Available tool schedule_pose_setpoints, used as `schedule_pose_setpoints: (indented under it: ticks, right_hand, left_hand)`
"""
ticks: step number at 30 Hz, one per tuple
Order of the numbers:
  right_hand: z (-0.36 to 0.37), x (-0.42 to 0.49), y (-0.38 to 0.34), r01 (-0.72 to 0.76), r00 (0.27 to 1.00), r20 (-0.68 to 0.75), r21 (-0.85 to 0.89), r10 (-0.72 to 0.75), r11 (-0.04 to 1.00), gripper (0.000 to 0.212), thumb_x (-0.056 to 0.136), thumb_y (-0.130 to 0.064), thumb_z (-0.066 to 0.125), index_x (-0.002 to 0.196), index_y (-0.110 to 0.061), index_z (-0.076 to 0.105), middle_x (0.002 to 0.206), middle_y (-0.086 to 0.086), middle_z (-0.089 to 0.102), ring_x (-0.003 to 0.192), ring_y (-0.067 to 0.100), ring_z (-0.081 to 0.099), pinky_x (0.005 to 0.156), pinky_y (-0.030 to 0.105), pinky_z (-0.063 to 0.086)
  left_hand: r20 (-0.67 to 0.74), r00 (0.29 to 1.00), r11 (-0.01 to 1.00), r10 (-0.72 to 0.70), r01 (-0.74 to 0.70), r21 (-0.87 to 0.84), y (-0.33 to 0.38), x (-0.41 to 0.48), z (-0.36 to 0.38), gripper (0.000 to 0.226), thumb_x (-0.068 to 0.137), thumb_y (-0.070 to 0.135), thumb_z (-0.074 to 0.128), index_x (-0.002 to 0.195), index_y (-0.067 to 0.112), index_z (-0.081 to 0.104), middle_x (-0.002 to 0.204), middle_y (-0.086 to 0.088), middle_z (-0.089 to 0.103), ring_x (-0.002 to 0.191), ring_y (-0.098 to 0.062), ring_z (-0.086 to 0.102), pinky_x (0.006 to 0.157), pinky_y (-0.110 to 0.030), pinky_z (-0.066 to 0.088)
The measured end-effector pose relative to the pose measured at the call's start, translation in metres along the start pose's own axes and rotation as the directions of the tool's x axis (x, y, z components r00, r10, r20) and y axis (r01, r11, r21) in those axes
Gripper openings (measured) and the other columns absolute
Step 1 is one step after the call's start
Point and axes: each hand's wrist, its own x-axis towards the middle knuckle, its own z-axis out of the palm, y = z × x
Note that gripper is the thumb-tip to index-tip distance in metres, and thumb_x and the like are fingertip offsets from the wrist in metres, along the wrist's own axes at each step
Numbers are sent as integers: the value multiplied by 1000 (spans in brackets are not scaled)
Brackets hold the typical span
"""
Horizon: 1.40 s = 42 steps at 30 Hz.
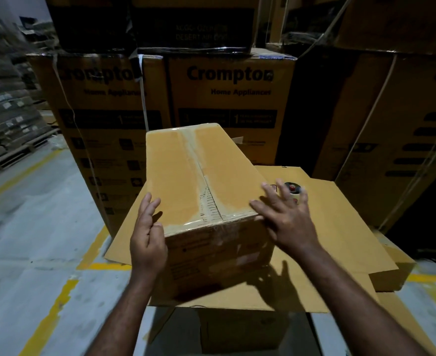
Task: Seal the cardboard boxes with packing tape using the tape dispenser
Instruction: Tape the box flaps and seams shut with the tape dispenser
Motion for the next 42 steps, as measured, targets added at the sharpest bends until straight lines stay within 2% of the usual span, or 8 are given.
schedule_pose_setpoints:
  ticks: [4,8,11,14,21,27,32,42]
  right_hand:
    - [-5,-5,16,-273,961,151,355,233,894,56,102,-34,53,151,-47,28,167,-4,14,153,21,14,118,53,29]
    - [-10,-3,5,-518,840,416,807,348,284,86,93,-41,68,156,-48,10,155,-16,30,140,15,38,109,40,43]
    - [-10,0,5,-637,717,619,769,321,-60,77,77,-66,69,146,-43,44,137,-4,59,126,29,56,103,50,43]
    - [-21,10,1,-655,669,659,741,343,-149,42,88,-70,54,118,-43,66,116,0,70,111,26,62,97,52,44]
    - [-33,32,-12,-549,661,655,754,365,-360,27,97,-18,61,123,-10,64,93,9,74,66,14,73,50,24,52]
    - [-61,42,-12,-489,741,581,811,337,-322,23,100,-15,57,122,-10,62,65,-5,68,51,5,63,44,18,45]
    - [-88,43,-8,-413,784,485,874,387,-257,20,98,-22,60,116,-14,66,95,6,72,79,17,69,54,27,53]
    - [-188,-1,54,-221,764,266,964,588,-149,10,97,-16,59,87,-18,62,67,0,59,62,15,56,48,18,42]
  left_hand:
    - [-85,986,989,-143,140,-47,-1,4,4,57,93,22,46,150,16,45,157,5,40,136,6,41,93,-1,37]
    - [-125,901,899,-416,387,-203,12,-15,13,38,108,31,45,141,13,54,122,0,56,113,-21,53,77,-24,40]
    - [-104,882,874,-459,427,-234,16,-20,17,47,108,38,42,146,12,51,125,5,52,115,-13,47,92,-29,34]
    - [-108,874,869,-473,442,-223,17,-14,18,46,108,38,44,147,14,50,128,6,54,116,-13,49,92,-28,35]
    - [-4,866,798,-501,460,-389,26,-3,10,58,97,47,57,147,18,52,147,5,52,136,-15,47,117,-42,34]
    - [11,871,766,-491,437,-471,24,0,-11,94,63,83,71,140,32,57,145,2,58,135,-24,53,113,-57,40]
    - [40,923,785,-384,349,-512,73,9,-21,83,73,66,69,146,30,52,145,-2,59,134,-26,55,112,-57,41]
    - [279,955,861,-100,224,-457,144,1,24,82,88,64,65,153,18,44,157,-1,46,135,-13,53,113,-41,46]
